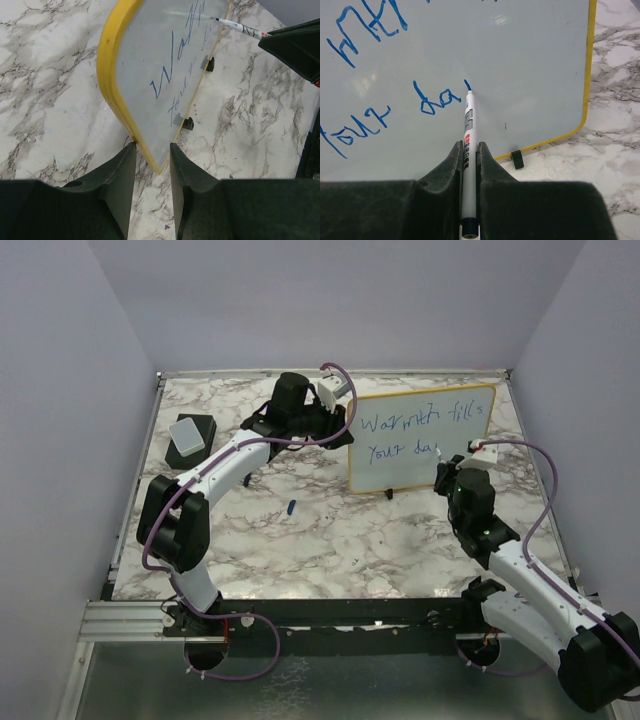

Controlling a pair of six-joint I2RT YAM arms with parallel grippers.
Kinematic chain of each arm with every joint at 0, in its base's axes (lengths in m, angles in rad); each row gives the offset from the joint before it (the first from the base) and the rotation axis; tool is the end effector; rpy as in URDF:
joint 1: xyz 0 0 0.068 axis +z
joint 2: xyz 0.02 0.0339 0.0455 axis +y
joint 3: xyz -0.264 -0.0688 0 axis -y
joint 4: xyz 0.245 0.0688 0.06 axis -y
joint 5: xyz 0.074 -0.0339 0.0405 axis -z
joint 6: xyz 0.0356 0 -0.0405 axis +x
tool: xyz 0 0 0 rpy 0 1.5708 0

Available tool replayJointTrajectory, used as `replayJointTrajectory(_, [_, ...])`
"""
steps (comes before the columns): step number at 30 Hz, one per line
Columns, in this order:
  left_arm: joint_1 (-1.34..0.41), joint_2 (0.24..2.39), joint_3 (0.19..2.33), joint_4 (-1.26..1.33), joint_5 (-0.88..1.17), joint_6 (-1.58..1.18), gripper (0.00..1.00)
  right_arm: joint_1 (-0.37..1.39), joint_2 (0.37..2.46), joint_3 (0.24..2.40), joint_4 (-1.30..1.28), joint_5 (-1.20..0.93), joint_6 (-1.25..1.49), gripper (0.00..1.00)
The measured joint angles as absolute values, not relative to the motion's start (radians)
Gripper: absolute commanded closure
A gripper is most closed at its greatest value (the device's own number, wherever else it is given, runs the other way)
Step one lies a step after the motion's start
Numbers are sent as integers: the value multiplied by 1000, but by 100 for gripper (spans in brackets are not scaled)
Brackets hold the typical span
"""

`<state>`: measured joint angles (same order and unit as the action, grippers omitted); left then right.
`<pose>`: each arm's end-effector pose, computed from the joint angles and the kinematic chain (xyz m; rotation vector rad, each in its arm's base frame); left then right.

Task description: Write a sentence on the whiteboard

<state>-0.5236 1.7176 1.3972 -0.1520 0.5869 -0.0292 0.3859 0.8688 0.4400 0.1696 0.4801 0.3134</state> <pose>0.3386 -0.2182 0.3073 0.8704 1.8974 -0.9396 0.1909 0.0598 0.2407 0.2689 1.7803 0.0595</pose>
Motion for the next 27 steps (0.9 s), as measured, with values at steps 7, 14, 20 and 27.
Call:
replayJointTrajectory(7, [-524,1718,1397,-152,587,-30,65,386,821,440,155,495,311,99])
replayJointTrajectory(14, [-524,1718,1397,-152,587,-29,64,384,848,441,155,508,292,99])
replayJointTrajectory(20, [-524,1718,1397,-152,587,-29,64,377,855,451,157,509,284,99])
replayJointTrajectory(27, [-524,1718,1397,-152,587,-30,65,371,865,454,166,508,272,99])
